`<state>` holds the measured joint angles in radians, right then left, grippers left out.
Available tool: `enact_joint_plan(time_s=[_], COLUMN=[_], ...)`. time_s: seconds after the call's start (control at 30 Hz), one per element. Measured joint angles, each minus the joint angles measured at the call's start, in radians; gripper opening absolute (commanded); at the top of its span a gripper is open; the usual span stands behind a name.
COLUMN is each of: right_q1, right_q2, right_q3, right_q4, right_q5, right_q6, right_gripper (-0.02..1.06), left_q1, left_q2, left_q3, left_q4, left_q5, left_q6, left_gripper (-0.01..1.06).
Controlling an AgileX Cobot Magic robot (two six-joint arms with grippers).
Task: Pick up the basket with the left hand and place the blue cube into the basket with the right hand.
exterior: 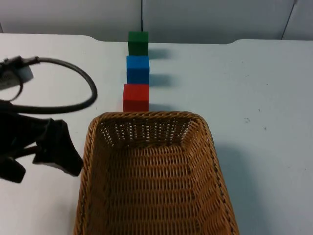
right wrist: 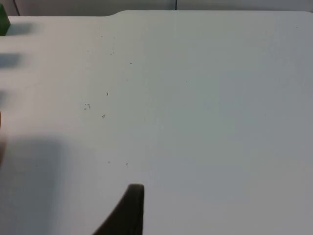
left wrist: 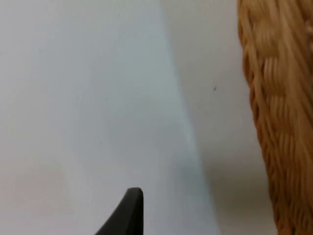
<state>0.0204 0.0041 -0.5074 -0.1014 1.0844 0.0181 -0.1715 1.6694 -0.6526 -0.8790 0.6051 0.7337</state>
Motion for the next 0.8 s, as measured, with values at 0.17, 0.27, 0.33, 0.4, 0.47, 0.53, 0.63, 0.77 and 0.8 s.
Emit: enact_joint_plan(time_s=[0.17, 0.27, 0.33, 0.4, 0.47, 0.53, 0.63, 0.77, 0.8], right_q1=[0.000, 0.000, 0.000, 0.000, 0.000, 0.000, 0.000, 0.000, 0.000], right_q2=[0.000, 0.000, 0.000, 0.000, 0.000, 0.000, 0.000, 0.000, 0.000], right_q3=[0.000, 0.000, 0.000, 0.000, 0.000, 0.000, 0.000, 0.000, 0.000], right_q4=[0.000, 0.000, 0.000, 0.000, 0.000, 0.000, 0.000, 0.000, 0.000], right_q5=[0.000, 0.000, 0.000, 0.000, 0.000, 0.000, 0.000, 0.000, 0.000], right_q6=[0.000, 0.000, 0.000, 0.000, 0.000, 0.000, 0.002, 0.004, 0.004], right_gripper=[1.04, 1.04, 1.04, 1.04, 1.04, 1.04, 1.04, 1.04, 1.04], left_q1=[-0.068, -0.095, -0.120, -0.133, -0.143, -0.143, -0.143, -0.143, -0.143], left_q2=[0.091, 0.118, 0.135, 0.153, 0.163, 0.170, 0.170, 0.170, 0.172], left_q3=[0.000, 0.000, 0.000, -0.002, -0.002, -0.002, -0.002, -0.002, -0.002], left_q4=[-0.054, -0.077, -0.091, -0.098, -0.101, -0.108, -0.116, -0.124, -0.125], left_q5=[-0.043, -0.061, -0.086, -0.101, -0.109, -0.114, -0.116, -0.120, -0.123], left_q6=[0.030, 0.042, 0.046, 0.048, 0.048, 0.050, 0.050, 0.051, 0.052], left_gripper=[1.04, 1.04, 1.04, 1.04, 1.04, 1.04, 1.04, 0.91, 0.81])
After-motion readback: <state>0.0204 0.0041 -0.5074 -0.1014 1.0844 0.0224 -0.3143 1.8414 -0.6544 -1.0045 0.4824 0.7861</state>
